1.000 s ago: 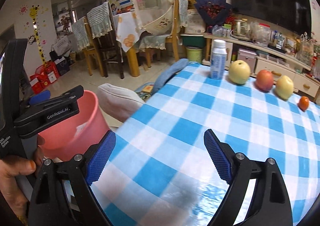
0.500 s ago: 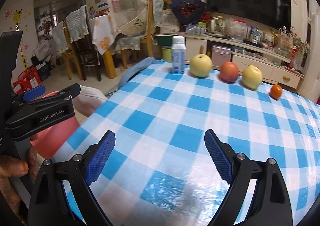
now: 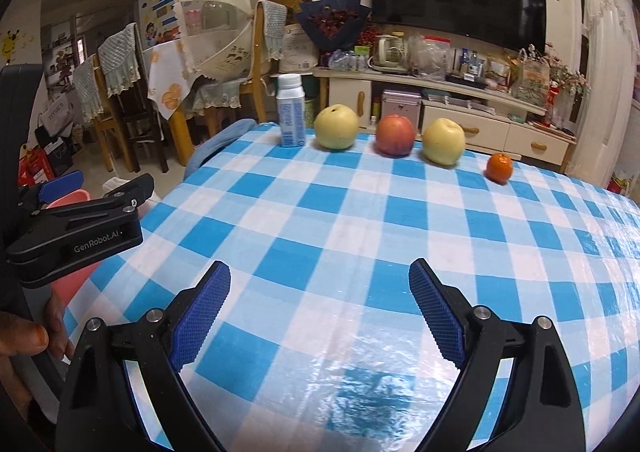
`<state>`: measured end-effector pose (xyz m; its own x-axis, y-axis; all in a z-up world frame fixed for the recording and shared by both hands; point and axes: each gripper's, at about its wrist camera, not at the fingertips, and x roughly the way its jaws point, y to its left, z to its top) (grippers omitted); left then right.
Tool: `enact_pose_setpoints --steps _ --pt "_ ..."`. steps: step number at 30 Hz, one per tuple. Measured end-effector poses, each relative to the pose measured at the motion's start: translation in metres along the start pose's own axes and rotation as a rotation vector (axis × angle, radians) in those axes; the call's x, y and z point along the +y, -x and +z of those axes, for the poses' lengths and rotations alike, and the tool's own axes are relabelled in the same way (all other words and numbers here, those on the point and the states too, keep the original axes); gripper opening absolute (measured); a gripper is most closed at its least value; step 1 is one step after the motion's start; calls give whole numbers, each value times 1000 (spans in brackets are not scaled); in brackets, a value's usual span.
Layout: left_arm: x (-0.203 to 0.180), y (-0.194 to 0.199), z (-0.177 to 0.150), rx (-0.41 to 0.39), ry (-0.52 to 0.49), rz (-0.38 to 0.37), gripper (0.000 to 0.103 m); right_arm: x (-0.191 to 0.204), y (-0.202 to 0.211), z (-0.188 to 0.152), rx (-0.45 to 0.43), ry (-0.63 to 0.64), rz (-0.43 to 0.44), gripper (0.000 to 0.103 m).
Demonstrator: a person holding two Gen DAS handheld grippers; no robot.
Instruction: Collect trash
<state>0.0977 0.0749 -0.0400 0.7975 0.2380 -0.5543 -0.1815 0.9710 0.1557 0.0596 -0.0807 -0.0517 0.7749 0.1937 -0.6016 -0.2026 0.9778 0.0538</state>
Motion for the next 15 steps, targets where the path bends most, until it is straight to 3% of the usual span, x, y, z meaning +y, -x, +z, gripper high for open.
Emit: enact_pose_setpoints --steps 15 --pt "-53 7 4 -35 -19 -116 99 -63 13 -5 -38 -66 -101 90"
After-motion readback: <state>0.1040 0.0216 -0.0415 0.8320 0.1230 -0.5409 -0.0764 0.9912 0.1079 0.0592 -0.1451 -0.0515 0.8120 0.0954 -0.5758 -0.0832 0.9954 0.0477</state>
